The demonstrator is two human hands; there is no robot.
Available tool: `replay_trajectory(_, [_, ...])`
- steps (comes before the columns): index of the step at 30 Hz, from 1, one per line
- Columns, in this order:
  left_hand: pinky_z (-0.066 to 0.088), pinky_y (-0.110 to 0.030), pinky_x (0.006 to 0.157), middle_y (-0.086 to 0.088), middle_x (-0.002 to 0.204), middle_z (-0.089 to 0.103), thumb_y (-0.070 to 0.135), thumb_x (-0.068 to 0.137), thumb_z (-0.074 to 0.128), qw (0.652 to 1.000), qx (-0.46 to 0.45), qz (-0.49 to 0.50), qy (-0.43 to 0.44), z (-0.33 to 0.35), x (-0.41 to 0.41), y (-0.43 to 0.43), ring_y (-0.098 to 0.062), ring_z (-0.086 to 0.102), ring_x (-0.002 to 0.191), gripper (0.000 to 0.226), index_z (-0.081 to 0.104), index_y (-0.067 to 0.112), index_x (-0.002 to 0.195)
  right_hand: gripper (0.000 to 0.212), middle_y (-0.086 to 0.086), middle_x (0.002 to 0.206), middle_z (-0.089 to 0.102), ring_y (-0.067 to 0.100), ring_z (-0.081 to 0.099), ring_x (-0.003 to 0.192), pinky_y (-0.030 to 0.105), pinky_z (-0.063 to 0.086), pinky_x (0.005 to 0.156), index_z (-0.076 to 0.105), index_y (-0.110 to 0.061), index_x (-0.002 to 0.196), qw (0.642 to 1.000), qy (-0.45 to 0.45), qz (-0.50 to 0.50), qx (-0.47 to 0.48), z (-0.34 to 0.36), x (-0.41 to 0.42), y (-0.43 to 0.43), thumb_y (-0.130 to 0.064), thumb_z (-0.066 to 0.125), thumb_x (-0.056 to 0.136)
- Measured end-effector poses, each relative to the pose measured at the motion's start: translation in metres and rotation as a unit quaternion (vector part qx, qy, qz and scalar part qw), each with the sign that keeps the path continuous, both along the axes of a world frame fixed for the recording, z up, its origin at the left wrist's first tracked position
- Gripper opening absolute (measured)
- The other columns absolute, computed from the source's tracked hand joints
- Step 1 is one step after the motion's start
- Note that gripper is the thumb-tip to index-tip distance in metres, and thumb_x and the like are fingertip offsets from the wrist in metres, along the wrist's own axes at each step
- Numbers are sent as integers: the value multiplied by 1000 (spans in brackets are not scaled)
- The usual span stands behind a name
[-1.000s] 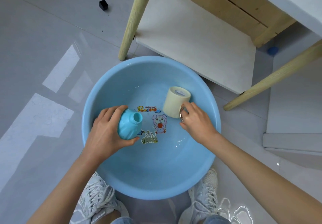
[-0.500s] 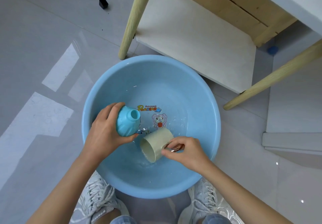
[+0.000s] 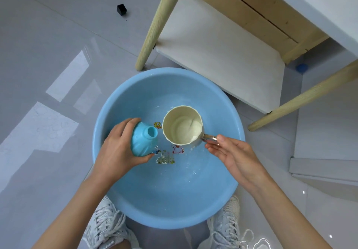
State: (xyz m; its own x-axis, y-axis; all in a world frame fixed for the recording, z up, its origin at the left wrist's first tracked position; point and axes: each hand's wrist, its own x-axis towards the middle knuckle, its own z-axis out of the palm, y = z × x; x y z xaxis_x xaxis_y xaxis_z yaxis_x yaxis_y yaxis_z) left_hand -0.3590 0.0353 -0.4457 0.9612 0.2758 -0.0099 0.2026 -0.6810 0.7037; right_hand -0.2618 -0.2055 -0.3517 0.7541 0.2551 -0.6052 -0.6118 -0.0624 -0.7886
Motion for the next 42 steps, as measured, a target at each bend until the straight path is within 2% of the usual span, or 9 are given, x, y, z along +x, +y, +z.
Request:
replay_trajectory(6, [42,-34,92,0,124,55,41,50,91,1000,-3,-4,3,-2,1,1,-22,50,113,93,48,15,128,61,5,96,75,16,68,92,25,53,88,80,-21,80,993,-76,60,-65,18,3,23,-65,86,39])
replay_trajectory(9, [43,-35,92,0,124,55,40,49,91,1000,-11,-2,-1,-2,0,2,-22,51,113,93,48,15,128,34,-2,97,75,14,68,97,27,51,93,80,-27,77,988,-102,78,-83,27,2,33,-51,86,54])
replay_trajectory(14, [43,-34,92,1,125,55,42,50,90,1000,-16,5,-4,-3,0,2,-21,51,113,93,47,16,128,13,-1,94,75,7,68,92,15,50,78,78,-19,70,981,-151,80,-95,37,2,39,-26,75,60])
replay_trajectory(18, [43,-33,91,2,124,55,44,50,90,1000,-19,9,-4,-1,0,1,-19,50,112,92,48,17,127,5,-1,97,74,9,68,91,17,49,80,78,-21,71,971,-191,105,-95,37,2,38,-22,80,66])
replay_trajectory(20, [44,-34,90,1,123,55,44,50,90,1000,-20,10,-4,-1,0,1,-19,51,111,91,48,16,126,14,-2,100,73,11,68,91,19,49,80,78,-24,75,965,-212,116,-99,37,1,38,-30,87,66])
replay_trajectory(23, [46,-36,89,1,123,56,44,51,90,1000,-19,5,0,-2,-1,2,-21,53,111,91,48,16,127,20,-5,103,72,12,68,91,19,49,79,78,-28,78,952,-251,135,-115,36,0,38,-37,81,61])
replay_trajectory(28, [46,-35,89,1,123,56,47,52,88,1000,-15,6,5,-2,-3,3,-21,53,111,91,49,15,127,21,-6,106,70,15,67,101,23,51,87,76,-27,82,935,-288,160,-135,37,-2,39,-37,79,63])
replay_trajectory(36, [45,-33,87,2,122,57,44,50,89,1000,-20,13,3,0,-2,1,-19,51,110,91,49,15,127,22,-8,106,69,16,65,103,23,50,86,75,-22,83,919,-324,170,-147,42,-2,41,-36,79,66])
replay_trajectory(42, [45,-34,87,2,122,57,45,51,89,1000,-19,10,11,1,-1,0,-21,53,110,91,49,15,127,23,-8,107,68,15,65,102,22,51,85,74,-20,86,888,-380,197,-168,44,-4,41,-35,78,70])
